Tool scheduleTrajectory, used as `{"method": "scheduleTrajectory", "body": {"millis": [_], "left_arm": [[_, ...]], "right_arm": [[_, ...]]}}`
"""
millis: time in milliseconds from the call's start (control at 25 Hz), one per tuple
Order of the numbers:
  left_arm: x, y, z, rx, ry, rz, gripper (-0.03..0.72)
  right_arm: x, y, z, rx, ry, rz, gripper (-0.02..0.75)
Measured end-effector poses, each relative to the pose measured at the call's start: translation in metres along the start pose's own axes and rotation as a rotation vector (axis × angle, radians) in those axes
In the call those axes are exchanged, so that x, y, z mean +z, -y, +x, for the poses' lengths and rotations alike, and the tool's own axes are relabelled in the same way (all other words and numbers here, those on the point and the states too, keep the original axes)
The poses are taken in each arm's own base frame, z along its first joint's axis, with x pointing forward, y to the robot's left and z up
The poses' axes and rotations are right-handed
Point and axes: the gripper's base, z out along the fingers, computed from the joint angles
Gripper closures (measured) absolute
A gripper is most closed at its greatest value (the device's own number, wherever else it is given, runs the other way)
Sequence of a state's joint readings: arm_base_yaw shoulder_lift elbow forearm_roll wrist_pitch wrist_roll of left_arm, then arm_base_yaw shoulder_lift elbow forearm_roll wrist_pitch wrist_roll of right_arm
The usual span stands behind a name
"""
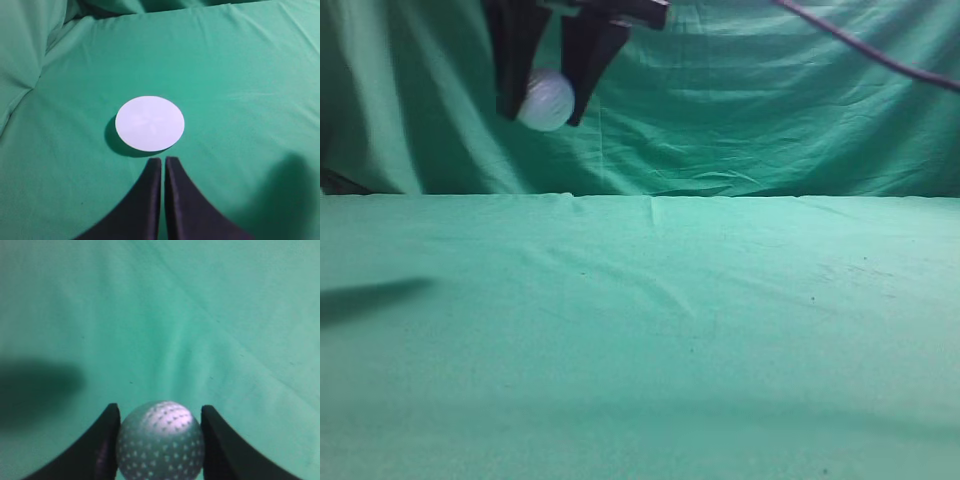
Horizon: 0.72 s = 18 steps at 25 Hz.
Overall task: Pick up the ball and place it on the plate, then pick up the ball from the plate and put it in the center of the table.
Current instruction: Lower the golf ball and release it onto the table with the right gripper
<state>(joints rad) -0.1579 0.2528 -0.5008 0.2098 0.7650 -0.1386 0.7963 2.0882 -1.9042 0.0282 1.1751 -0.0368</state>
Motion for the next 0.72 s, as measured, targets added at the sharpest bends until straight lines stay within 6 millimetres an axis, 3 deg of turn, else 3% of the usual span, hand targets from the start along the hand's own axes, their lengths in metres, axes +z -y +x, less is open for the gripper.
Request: {"method": "scheduleTrajectory", "body": {"millis": [160,600,720], "left_arm": [[0.0,-0.001,0.001,-0.007,-0.013,-0.007,0.688],[0.0,0.001,0.001,-0.011,-0.015,0.008,0.688],[0.0,0.001,0.001,-0.014,-0.016,0.014,0.688]], "right_arm": [[0.014,-0.009,-0.006,-0.023,-0.041,-0.009,0.412],[0.02,-0.009,-0.01,-0.031,-0.019,-0.005,0.412],[0.031,-0.007,-0.015,-0.039,0.014,0.014,0.412]]}}
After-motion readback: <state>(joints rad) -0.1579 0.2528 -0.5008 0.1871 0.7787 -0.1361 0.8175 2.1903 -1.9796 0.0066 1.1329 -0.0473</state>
